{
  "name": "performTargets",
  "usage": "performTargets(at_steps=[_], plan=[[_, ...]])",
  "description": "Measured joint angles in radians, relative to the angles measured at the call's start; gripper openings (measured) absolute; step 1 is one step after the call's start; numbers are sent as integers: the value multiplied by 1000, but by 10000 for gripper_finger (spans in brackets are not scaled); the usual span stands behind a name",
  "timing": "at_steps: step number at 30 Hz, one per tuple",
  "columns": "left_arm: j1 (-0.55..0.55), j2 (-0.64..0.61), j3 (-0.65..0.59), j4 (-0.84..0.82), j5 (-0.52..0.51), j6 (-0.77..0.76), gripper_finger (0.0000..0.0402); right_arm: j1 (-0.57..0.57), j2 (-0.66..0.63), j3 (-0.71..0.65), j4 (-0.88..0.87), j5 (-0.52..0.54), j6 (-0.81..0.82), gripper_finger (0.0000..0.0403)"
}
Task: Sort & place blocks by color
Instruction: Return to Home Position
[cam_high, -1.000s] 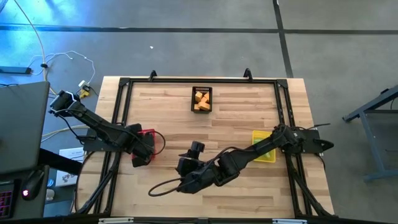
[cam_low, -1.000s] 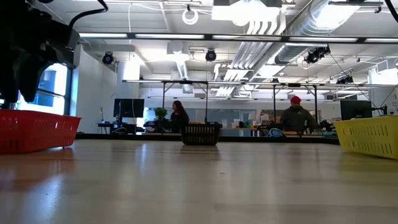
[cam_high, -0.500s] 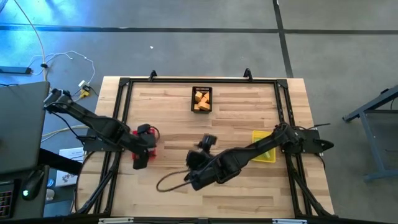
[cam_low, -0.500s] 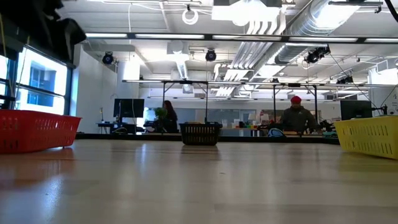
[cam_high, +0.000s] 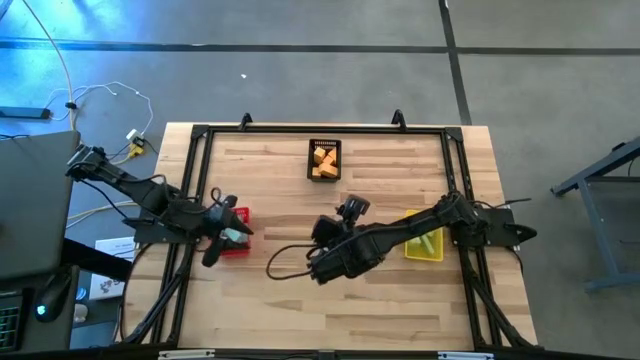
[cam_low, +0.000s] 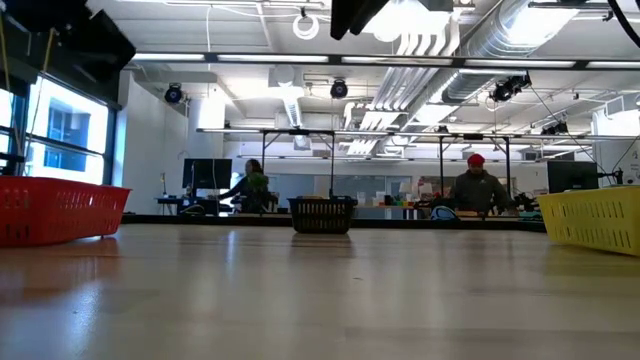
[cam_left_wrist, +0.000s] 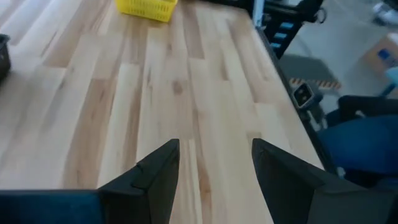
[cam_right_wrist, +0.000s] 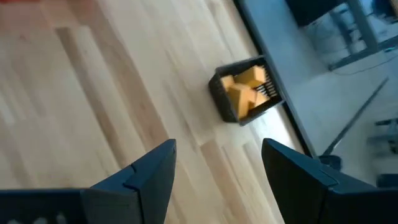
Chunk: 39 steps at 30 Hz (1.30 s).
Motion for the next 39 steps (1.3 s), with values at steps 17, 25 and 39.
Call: performTargets(at_steps=[17, 25, 39], plan=[[0, -247, -333, 372, 119, 112, 187, -21, -129, 0, -3, -83, -119, 224], [0, -331, -362, 359, 159, 165, 186, -17, -361, -124, -1, 31, -58, 224], [0, -513, -362, 203, 127, 283, 186, 16, -957, -977, 345, 14, 231, 224]])
